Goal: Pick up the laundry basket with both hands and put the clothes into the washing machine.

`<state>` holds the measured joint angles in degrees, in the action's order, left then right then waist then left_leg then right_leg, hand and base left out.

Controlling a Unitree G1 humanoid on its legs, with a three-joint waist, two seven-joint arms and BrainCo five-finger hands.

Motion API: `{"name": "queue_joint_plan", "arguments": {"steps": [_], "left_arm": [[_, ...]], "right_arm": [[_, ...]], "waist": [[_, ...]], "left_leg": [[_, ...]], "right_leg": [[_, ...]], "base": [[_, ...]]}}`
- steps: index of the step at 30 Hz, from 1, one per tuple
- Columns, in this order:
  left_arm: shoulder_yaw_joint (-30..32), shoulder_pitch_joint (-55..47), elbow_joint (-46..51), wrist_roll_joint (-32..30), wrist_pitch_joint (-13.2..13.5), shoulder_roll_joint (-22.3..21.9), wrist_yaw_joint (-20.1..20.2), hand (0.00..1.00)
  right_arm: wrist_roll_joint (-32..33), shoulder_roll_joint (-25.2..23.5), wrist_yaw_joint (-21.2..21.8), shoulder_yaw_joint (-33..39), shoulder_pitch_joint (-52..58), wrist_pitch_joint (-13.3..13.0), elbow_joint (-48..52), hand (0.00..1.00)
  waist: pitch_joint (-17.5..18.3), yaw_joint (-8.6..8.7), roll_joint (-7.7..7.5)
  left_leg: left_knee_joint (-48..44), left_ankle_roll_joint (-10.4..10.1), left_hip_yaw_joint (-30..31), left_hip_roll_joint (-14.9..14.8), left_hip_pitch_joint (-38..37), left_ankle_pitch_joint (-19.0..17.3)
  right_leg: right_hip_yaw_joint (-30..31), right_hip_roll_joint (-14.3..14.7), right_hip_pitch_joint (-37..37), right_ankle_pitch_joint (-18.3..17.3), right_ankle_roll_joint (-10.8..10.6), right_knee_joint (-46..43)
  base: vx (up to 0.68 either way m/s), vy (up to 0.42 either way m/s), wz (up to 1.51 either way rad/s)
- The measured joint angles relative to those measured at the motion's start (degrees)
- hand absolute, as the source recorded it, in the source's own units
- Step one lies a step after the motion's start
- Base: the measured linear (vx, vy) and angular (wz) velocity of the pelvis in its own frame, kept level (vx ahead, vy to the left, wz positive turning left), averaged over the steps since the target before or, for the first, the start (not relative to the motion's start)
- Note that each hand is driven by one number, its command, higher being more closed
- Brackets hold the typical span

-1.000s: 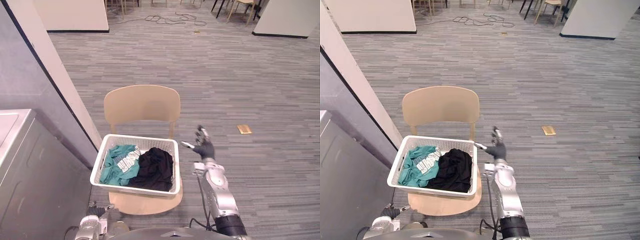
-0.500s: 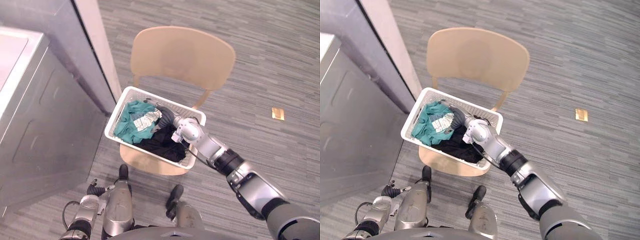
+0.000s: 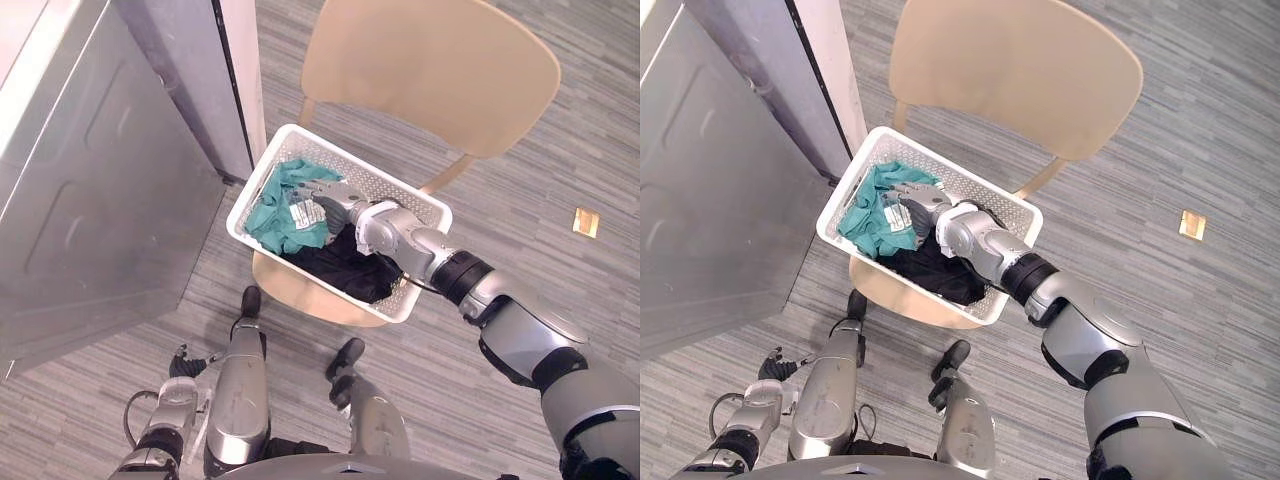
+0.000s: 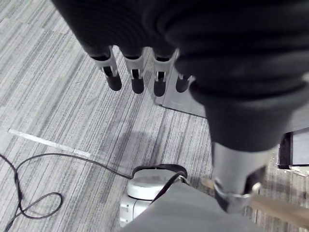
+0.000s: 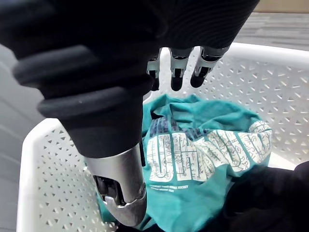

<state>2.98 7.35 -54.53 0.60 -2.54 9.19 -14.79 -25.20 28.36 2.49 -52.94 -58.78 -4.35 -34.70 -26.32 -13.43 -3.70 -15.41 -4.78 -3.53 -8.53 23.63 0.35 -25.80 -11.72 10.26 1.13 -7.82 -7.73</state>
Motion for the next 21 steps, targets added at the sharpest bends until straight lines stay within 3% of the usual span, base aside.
{"name": "queue_joint_plan", "arguments": {"steps": [4,10,21], "left_arm": [[-1.73,0.89,0.26,1.62,0.17,0.07,-1.1,0.0],[-2.49,2.27,1.23,2.87,0.21,0.01,-1.75,0.0],[-5.38,4.5,2.25,9.26,1.68,-1.18,-2.29,0.0]], "right_arm": [[0.0,-0.88,-0.96,2.34,-0.8,1.92,-3.87,0.0],[-0.01,-1.23,-2.74,5.32,-0.93,2.39,-5.53,0.0],[0.02,-5.26,-6.95,17.24,-1.43,5.67,-14.63,0.0]], "waist": [[-0.27,-0.58,0.08],[-1.45,-1.1,0.28],[-3.39,-2.73,3.02]], "left_leg": [[-0.31,-0.05,0.35,-0.13,1.54,0.05],[-0.6,0.03,1.35,-0.04,4.38,0.37],[-2.85,0.18,4.42,0.67,11.79,0.59]], "right_leg": [[-0.19,0.18,1.3,-0.02,0.04,-0.13],[-1.53,0.17,3.37,-0.02,0.06,-0.39],[-3.97,0.02,8.08,-0.06,0.08,-1.3]], "base": [[-0.01,0.002,0.01],[-0.01,0.011,0.06],[-0.02,0.029,0.1]]}}
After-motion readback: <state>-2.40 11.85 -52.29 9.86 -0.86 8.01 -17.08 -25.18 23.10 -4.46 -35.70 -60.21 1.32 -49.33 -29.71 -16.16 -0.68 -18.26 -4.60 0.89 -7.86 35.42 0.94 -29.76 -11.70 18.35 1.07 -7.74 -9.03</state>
